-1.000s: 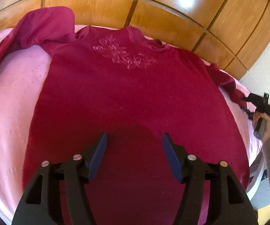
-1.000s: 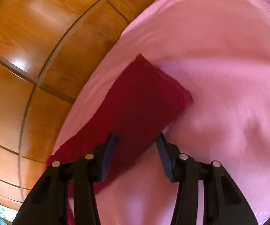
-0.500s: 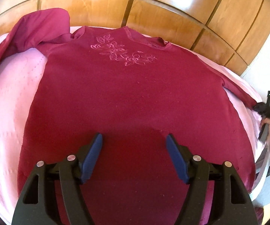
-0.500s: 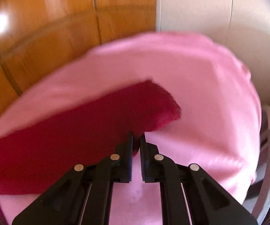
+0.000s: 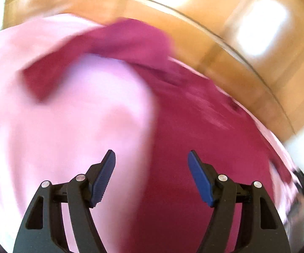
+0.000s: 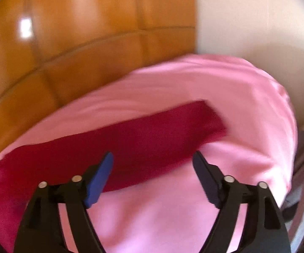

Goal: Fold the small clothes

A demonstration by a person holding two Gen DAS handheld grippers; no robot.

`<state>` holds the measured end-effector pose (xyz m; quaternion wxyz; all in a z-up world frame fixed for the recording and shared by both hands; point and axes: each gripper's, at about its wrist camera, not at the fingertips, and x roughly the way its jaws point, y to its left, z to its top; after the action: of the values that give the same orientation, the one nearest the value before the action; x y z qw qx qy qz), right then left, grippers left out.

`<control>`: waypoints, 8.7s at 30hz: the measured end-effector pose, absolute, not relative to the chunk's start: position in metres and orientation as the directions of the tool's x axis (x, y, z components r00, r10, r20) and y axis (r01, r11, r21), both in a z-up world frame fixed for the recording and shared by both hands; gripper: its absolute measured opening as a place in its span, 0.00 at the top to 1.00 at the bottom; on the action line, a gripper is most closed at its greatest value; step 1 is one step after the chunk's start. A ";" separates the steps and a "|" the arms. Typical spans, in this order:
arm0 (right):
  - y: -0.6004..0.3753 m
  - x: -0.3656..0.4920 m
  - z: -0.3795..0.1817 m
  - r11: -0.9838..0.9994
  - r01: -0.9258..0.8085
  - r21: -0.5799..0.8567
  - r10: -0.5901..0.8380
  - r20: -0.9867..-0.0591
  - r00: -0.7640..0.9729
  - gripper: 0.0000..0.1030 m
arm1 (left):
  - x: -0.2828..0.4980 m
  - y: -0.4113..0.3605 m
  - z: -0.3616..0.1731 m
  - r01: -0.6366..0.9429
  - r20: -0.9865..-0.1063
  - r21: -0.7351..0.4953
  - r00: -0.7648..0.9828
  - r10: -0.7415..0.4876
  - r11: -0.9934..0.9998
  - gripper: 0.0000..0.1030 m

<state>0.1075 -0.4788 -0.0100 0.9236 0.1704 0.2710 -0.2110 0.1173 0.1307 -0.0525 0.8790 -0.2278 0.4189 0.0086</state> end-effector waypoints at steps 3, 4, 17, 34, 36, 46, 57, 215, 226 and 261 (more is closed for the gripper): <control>-0.414 0.123 -0.006 0.928 0.311 0.207 -0.143 -0.573 0.807 0.19 | 0.117 0.188 -0.057 -0.361 -0.759 -0.407 0.645 -0.090 0.839 0.32; -0.383 0.129 -0.007 0.951 0.231 0.206 -0.072 -0.579 0.812 0.19 | 0.117 0.207 -0.059 -0.408 -0.763 -0.419 0.642 -0.071 0.811 0.32; -0.192 0.166 -0.038 0.974 -0.145 0.177 0.226 -0.645 0.730 0.19 | 0.151 0.221 -0.063 -0.417 -0.768 -0.059 0.599 0.226 0.907 0.22; -0.191 0.167 -0.056 0.982 -0.136 0.132 0.190 -0.643 0.742 0.09 | 0.151 0.366 0.026 -0.469 -0.778 -0.375 0.629 0.004 0.799 0.87; -0.191 0.166 -0.057 0.983 -0.135 0.127 0.185 -0.643 0.743 0.09 | 0.152 0.384 0.033 -0.491 -0.795 -0.408 0.606 -0.035 0.770 0.87; -0.185 0.167 -0.058 0.989 -0.124 0.084 0.149 -0.649 0.746 0.09 | 0.217 0.436 0.004 -0.652 -0.842 -0.411 0.539 0.009 0.637 0.78; -0.180 0.170 -0.059 0.991 -0.121 0.052 0.125 -0.656 0.744 0.05 | 0.165 0.444 -0.043 -0.677 -0.774 -0.548 0.633 0.007 0.492 0.53; -0.371 0.165 -0.056 0.234 -0.049 0.971 0.572 -0.097 0.815 0.05 | 0.323 -0.052 -0.031 0.040 -0.629 -0.659 0.519 -0.579 0.752 0.94; -0.368 0.206 -0.061 0.262 0.008 0.965 0.559 -0.159 0.813 0.02 | 0.295 0.029 0.023 0.103 -0.523 -0.591 0.706 -0.477 0.800 0.94; -0.221 0.237 -0.054 0.998 -0.031 0.052 0.058 -0.670 0.740 0.02 | 0.272 0.049 -0.040 -0.063 -0.637 -0.331 0.752 -0.173 0.942 0.81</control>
<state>0.2370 -0.2209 -0.0542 0.9326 0.0190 0.3596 0.0237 0.2717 0.0489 -0.0398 0.9206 -0.1684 0.3512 -0.0299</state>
